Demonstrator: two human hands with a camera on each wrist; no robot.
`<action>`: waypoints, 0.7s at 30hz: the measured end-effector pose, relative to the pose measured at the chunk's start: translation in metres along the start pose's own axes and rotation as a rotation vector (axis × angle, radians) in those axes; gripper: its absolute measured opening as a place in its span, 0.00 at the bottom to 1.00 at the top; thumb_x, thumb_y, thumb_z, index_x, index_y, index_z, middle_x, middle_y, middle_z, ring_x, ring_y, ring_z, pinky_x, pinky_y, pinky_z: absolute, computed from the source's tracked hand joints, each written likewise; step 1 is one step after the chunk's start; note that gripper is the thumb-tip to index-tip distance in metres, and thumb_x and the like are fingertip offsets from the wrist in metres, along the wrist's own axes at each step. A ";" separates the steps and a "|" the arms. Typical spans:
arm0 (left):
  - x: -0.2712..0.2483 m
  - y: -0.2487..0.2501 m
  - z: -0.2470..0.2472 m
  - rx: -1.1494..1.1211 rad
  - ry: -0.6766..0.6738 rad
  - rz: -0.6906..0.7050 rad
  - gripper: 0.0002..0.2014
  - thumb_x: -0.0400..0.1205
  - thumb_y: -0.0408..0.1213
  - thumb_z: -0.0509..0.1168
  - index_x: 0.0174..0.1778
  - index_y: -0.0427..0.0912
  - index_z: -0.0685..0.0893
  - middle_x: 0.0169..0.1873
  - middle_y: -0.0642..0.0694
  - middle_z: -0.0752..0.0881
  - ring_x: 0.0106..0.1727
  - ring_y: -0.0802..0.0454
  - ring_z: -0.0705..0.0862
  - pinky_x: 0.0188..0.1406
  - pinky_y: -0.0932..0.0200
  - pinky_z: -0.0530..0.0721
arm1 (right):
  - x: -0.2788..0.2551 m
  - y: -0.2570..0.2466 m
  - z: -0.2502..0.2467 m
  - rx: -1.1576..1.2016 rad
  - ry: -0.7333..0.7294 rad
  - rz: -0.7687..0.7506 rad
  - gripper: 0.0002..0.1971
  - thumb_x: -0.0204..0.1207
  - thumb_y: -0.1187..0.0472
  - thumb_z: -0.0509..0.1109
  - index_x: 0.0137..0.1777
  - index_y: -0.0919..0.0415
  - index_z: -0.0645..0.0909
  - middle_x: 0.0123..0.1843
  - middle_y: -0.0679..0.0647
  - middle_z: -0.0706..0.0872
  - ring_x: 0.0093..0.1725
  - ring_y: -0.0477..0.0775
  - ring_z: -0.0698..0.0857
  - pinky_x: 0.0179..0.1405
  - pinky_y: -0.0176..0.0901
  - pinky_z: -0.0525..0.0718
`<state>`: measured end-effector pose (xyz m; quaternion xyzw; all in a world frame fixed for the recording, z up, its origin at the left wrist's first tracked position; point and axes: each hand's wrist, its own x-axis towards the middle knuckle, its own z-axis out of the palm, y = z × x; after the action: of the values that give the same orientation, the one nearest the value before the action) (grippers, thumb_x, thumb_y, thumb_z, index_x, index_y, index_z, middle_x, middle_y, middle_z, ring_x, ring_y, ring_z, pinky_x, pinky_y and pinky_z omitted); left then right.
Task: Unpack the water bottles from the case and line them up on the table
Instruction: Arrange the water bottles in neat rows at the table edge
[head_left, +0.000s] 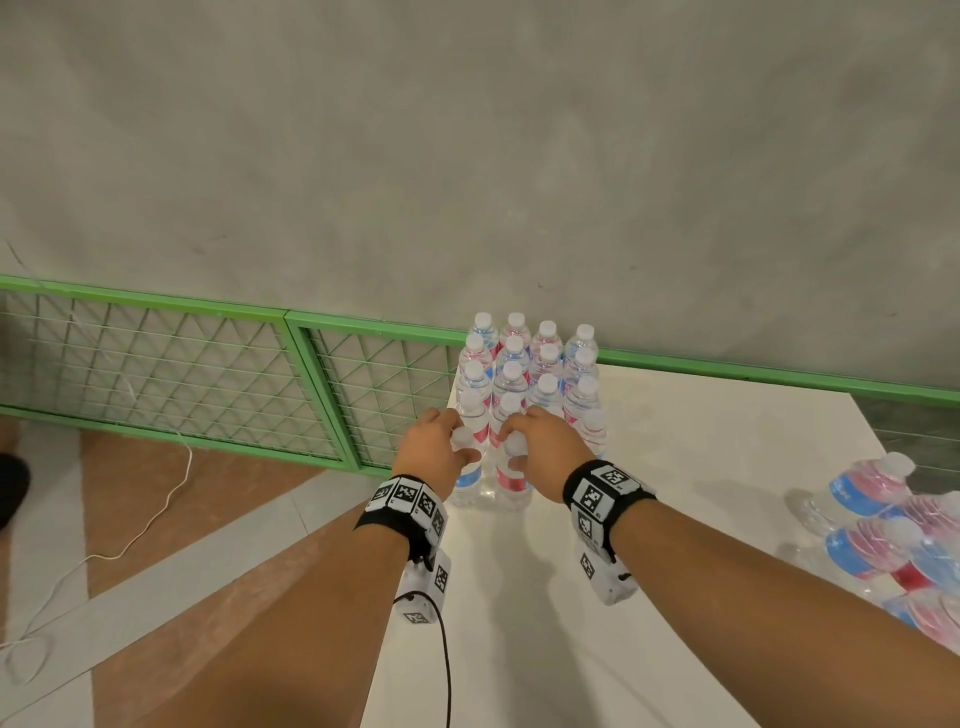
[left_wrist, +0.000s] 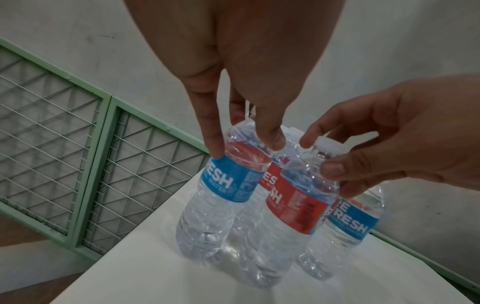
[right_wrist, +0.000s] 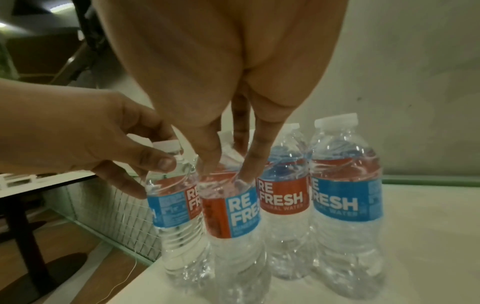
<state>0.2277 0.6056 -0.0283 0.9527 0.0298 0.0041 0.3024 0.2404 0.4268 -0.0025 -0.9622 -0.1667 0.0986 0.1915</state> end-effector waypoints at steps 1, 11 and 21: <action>0.000 0.000 0.000 -0.002 0.004 -0.003 0.16 0.72 0.42 0.77 0.50 0.42 0.80 0.47 0.48 0.78 0.44 0.47 0.80 0.42 0.56 0.75 | 0.002 -0.001 0.001 0.014 0.015 0.019 0.19 0.73 0.60 0.75 0.64 0.52 0.79 0.59 0.55 0.77 0.55 0.60 0.82 0.51 0.48 0.80; -0.009 -0.005 0.001 -0.085 -0.034 0.010 0.16 0.74 0.38 0.75 0.56 0.46 0.81 0.53 0.48 0.77 0.47 0.46 0.82 0.51 0.53 0.81 | 0.004 0.002 -0.014 0.031 -0.075 -0.012 0.29 0.66 0.71 0.70 0.65 0.44 0.78 0.59 0.51 0.74 0.53 0.56 0.80 0.52 0.50 0.84; -0.004 -0.001 0.001 -0.025 -0.053 0.003 0.21 0.74 0.30 0.71 0.62 0.48 0.80 0.57 0.45 0.84 0.53 0.42 0.84 0.54 0.50 0.84 | 0.008 -0.003 -0.004 0.094 -0.011 0.040 0.20 0.66 0.56 0.81 0.58 0.53 0.82 0.54 0.55 0.82 0.52 0.58 0.83 0.51 0.48 0.81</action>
<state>0.2238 0.6059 -0.0294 0.9487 0.0201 -0.0203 0.3149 0.2486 0.4305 0.0015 -0.9546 -0.1438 0.1156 0.2338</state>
